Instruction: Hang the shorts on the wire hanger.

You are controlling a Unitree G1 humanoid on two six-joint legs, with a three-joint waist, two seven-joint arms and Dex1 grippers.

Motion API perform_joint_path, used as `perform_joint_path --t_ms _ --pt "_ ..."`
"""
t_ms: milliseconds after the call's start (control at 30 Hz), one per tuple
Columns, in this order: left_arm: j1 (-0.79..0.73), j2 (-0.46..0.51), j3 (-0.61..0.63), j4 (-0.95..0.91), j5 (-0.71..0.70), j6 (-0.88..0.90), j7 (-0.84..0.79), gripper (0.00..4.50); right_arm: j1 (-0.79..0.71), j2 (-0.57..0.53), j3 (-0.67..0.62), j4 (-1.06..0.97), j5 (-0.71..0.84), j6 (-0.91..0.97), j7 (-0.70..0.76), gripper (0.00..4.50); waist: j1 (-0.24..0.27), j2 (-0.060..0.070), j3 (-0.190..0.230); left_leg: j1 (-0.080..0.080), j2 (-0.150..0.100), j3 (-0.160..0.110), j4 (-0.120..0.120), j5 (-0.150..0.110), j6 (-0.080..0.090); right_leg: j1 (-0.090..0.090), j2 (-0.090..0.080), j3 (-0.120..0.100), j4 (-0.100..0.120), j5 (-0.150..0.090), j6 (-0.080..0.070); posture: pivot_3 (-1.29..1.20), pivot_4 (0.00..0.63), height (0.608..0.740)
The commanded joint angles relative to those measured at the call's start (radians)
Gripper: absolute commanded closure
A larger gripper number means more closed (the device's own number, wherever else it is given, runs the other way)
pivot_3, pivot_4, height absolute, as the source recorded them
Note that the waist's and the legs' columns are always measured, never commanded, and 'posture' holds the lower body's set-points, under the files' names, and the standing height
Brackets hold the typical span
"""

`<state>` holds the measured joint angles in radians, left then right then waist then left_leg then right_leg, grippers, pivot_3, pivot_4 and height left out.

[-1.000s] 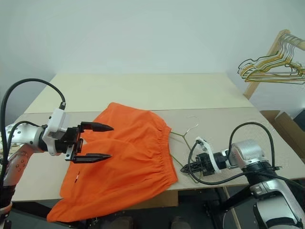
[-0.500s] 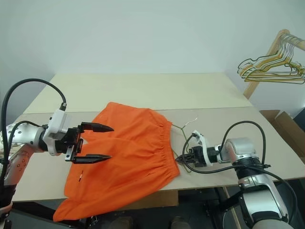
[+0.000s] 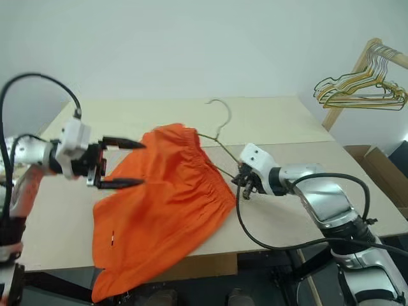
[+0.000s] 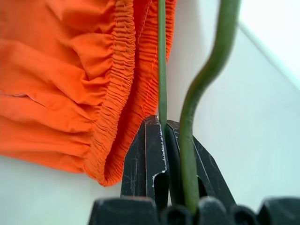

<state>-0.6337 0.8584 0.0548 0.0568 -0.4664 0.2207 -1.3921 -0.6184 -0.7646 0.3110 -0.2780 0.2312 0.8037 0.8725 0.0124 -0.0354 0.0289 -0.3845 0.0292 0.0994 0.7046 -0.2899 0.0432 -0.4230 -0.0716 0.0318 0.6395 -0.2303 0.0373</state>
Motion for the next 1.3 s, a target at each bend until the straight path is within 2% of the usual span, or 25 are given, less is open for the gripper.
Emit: perform_joint_path --t_ms 33,367,467,600,733,1100,1300 --pt "-0.124 -0.011 -0.016 0.121 0.053 -0.076 -0.022 0.04 -0.064 -0.017 0.062 -0.034 -0.058 -0.051 0.047 4.50 -0.006 0.000 0.000 -0.001 0.000 0.001 0.000 0.000 0.000 0.000 0.000 -0.001 -0.001 0.000 0.000 0.01 0.000 0.740" --pt "-0.274 -0.024 -0.214 0.380 0.261 -0.312 -0.210 0.04 -0.193 -0.012 0.164 0.038 -0.153 -0.077 0.163 4.50 -0.030 0.000 0.000 -0.002 0.001 0.005 0.001 0.000 0.000 -0.001 0.000 -0.001 0.000 0.000 0.000 0.00 0.000 0.740" --pt "-0.288 -0.020 -0.275 0.420 0.293 -0.357 -0.222 0.04 -0.216 -0.018 0.179 0.048 -0.172 -0.080 0.196 4.50 -0.032 0.000 0.000 -0.002 0.001 0.006 0.001 0.000 0.000 -0.002 0.000 -0.001 0.000 0.000 0.000 0.00 0.000 0.740" --pt "-0.320 -0.062 -0.319 0.521 0.414 -0.451 -0.175 0.04 -0.227 -0.019 0.183 0.042 -0.188 -0.082 0.232 4.50 -0.031 0.000 0.000 -0.003 0.001 0.006 0.001 0.000 0.000 -0.003 0.000 -0.001 0.001 0.000 0.000 -0.01 0.000 0.740" --pt "-0.346 -0.092 -0.330 0.593 0.460 -0.502 -0.163 0.94 -0.232 -0.011 0.180 0.042 -0.204 -0.078 0.248 4.50 -0.030 0.000 0.000 -0.005 0.001 0.005 0.004 0.000 0.001 -0.003 0.000 -0.002 0.001 0.000 0.000 -0.02 0.000 0.740" --pt "-0.367 -0.132 -0.323 0.656 0.471 -0.542 -0.188 4.46 -0.260 0.000 0.165 0.043 -0.205 -0.040 0.282 4.50 -0.038 0.000 0.000 -0.005 0.002 0.005 0.006 -0.001 0.001 -0.004 0.000 -0.003 0.002 0.000 0.000 -0.03 0.000 0.740" --pt "-0.368 -0.141 -0.310 0.652 0.453 -0.515 -0.210 4.49 -0.261 0.001 0.144 0.036 -0.183 -0.047 0.307 4.50 -0.049 0.000 0.000 -0.006 0.001 0.004 0.006 -0.001 0.002 -0.004 -0.001 -0.004 0.002 0.000 0.000 -0.03 0.000 0.740"
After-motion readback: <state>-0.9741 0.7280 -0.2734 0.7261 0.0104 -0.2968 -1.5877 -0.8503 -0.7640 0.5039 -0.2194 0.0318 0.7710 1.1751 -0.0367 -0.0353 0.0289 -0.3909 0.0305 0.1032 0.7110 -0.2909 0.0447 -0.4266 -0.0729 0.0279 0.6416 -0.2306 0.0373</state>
